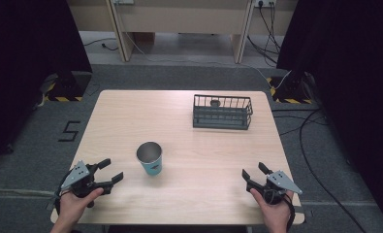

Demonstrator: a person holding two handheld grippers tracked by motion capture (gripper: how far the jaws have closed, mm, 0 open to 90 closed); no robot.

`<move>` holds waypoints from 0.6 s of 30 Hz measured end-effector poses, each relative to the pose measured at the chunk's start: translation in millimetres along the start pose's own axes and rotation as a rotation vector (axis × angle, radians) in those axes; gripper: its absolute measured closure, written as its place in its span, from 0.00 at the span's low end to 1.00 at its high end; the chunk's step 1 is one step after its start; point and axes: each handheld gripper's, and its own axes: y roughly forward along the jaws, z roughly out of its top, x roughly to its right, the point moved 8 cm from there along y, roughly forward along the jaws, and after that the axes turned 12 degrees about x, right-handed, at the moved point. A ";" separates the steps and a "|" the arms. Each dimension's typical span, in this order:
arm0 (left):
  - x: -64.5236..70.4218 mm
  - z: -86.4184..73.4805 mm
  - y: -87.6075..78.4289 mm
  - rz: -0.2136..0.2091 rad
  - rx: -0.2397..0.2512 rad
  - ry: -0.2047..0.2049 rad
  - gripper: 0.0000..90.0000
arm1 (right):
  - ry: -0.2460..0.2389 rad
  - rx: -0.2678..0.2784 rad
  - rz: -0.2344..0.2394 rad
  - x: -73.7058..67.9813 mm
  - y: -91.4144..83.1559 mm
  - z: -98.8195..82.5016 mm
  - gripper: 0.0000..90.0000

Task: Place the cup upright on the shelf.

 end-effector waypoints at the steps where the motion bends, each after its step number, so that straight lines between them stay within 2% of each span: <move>1: -0.6 0.0 -0.3 0.003 0.000 -0.001 0.21 | 0.000 0.008 0.009 -2.5 0.4 2.0 0.30; 7: -4.9 -0.5 -1.6 0.022 0.001 -0.016 0.21 | -0.004 0.027 0.126 -28.9 10.1 12.1 0.25; 13: -7.8 -0.3 -2.8 0.035 0.005 -0.026 0.21 | 0.008 0.040 0.242 -60.0 26.9 23.9 0.23; 14: -8.1 -0.3 -2.9 0.036 0.004 -0.027 0.21 | -0.007 0.035 0.275 -71.0 33.6 26.0 0.23; 16: -8.3 -0.1 -3.1 0.037 0.006 -0.028 0.21 | -0.009 0.030 0.287 -75.6 36.1 26.6 0.23; 17: -8.7 0.3 -3.5 0.039 0.009 -0.030 0.21 | -0.025 0.026 0.326 -88.9 44.1 28.8 0.22; 18: -8.7 0.3 -3.5 0.039 0.009 -0.030 0.21 | -0.025 0.026 0.326 -88.9 44.1 28.8 0.22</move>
